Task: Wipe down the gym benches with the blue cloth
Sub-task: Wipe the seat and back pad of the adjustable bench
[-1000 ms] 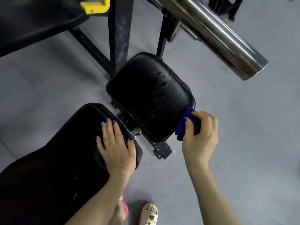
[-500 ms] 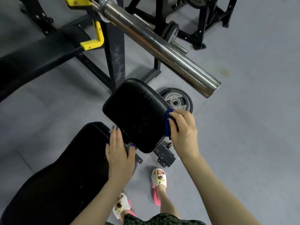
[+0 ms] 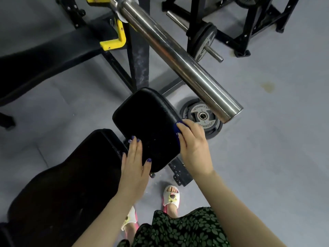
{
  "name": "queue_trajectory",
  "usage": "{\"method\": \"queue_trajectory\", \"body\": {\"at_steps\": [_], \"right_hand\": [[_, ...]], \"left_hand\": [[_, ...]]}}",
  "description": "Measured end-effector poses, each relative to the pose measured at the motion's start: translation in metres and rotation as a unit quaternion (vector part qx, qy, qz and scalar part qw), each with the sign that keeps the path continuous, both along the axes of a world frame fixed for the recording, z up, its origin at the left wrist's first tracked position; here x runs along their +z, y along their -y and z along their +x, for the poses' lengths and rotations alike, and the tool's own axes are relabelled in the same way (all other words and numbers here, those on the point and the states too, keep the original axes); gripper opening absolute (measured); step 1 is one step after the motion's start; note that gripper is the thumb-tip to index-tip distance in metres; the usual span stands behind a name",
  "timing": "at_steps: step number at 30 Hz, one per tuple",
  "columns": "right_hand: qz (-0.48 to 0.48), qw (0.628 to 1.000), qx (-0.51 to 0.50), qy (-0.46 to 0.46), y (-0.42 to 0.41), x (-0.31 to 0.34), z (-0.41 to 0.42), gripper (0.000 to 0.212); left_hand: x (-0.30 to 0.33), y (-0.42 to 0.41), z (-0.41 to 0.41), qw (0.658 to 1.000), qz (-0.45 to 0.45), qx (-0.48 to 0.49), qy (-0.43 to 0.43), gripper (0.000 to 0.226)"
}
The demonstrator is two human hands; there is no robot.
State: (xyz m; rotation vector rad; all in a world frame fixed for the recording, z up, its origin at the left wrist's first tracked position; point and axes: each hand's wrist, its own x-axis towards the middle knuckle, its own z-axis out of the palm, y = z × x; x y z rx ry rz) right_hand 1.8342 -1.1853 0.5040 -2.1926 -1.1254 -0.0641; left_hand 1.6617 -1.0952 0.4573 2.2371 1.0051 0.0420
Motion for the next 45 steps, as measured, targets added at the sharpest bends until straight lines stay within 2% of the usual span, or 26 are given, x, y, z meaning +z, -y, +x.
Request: {"method": "queue_trajectory", "body": {"at_steps": [4,8,13,16,22,27,31,39,42,45], "right_hand": [[-0.007,0.999,0.022,0.034,-0.054,0.009,0.015,0.017],[-0.051,0.997,0.061,-0.011,-0.086,0.008,0.029,0.025],[-0.023,0.998,0.051,0.006,-0.042,0.004,0.013,0.031],[-0.034,0.998,0.043,0.017,-0.016,0.006,0.007,0.026],[-0.034,0.996,0.063,0.047,-0.034,0.03,0.015,0.027],[-0.059,0.988,0.11,0.093,-0.033,0.017,0.008,0.025],[-0.075,0.988,0.057,0.12,-0.026,0.009,0.007,0.025],[-0.077,0.979,-0.074,0.173,-0.097,-0.01,-0.032,0.017],[-0.114,0.974,-0.031,0.193,-0.1,-0.023,-0.058,0.016],[-0.155,0.962,0.093,0.205,-0.087,-0.022,-0.055,0.018]], "left_hand": [[0.0,0.0,-0.002,1.0,0.009,-0.009,-0.014,0.063],[-0.001,-0.002,-0.002,1.0,0.003,-0.006,-0.016,0.063],[-0.001,-0.007,-0.006,0.999,0.011,-0.025,-0.021,0.06],[0.001,-0.013,-0.013,0.998,0.027,-0.047,-0.028,0.06],[-0.018,-0.031,-0.044,0.992,0.105,-0.013,-0.072,0.066],[-0.042,-0.054,-0.061,0.981,0.148,-0.076,-0.101,0.06],[-0.057,-0.062,-0.065,0.982,0.156,-0.095,-0.055,0.061],[-0.066,-0.063,-0.066,0.983,0.166,-0.077,0.0,0.056],[-0.066,-0.064,-0.066,0.983,0.168,-0.08,0.002,0.056],[-0.066,-0.064,-0.067,0.982,0.169,-0.085,-0.005,0.056]]}}
